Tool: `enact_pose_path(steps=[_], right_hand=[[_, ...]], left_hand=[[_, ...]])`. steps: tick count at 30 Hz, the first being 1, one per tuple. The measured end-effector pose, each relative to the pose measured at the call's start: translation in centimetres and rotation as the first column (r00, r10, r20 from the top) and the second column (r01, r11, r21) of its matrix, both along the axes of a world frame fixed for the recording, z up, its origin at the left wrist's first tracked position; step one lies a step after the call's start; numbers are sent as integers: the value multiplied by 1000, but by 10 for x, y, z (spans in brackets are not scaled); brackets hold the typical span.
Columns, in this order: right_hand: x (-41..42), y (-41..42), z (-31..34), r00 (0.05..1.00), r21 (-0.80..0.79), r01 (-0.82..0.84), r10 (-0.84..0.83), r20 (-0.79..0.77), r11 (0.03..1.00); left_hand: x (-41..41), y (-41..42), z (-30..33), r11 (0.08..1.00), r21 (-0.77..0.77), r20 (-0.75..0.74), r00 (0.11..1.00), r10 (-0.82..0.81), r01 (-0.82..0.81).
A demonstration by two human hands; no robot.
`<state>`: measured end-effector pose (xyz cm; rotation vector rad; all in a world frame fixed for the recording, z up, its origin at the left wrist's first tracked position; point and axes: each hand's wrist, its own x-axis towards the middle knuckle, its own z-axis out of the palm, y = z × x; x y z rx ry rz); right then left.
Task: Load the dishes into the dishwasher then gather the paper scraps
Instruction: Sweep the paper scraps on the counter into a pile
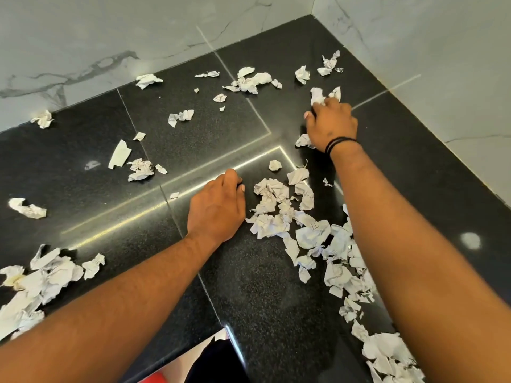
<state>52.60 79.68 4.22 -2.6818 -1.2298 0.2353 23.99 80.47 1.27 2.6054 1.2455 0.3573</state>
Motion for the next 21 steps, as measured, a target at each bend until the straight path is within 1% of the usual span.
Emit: enact_pose_path(steps=[4,7,10,12,13,15,18,20,21], right_hand=[[-59,-44,1,1000,67,-12,13,-7,998],[-91,-67,2,998,68,-54,52,27,996],[-96,-70,6,995,143,-13,-1,98,990],[-85,-57,9,988,230,23,-58,147,973],[-76,-45,10,985,250,20,-61,160,968],[-49,-18,7,993,207,-21,-4,119,978],[-15,16,-7,994,58,-101,103,-33,993],[-6,27,-16,993,-38,-116,115,-39,993],[-7,28,-19,993,-50,-116,115,-41,992]], left_hand=[[0,0,0,1000,-23,-8,1000,-2,2],[0,0,-1,1000,-17,-5,1000,-10,10],[0,0,-1,1000,-8,-2,1000,-10,10],[0,-1,0,1000,-2,-3,1000,-11,11],[0,-1,1,1000,-1,-6,1000,-9,9],[0,-1,2,1000,1,-5,1000,-6,6],[0,-1,2,1000,7,3,1000,-2,2],[0,0,1,1000,16,9,1000,-9,9],[0,0,1,1000,17,10,1000,-14,13]])
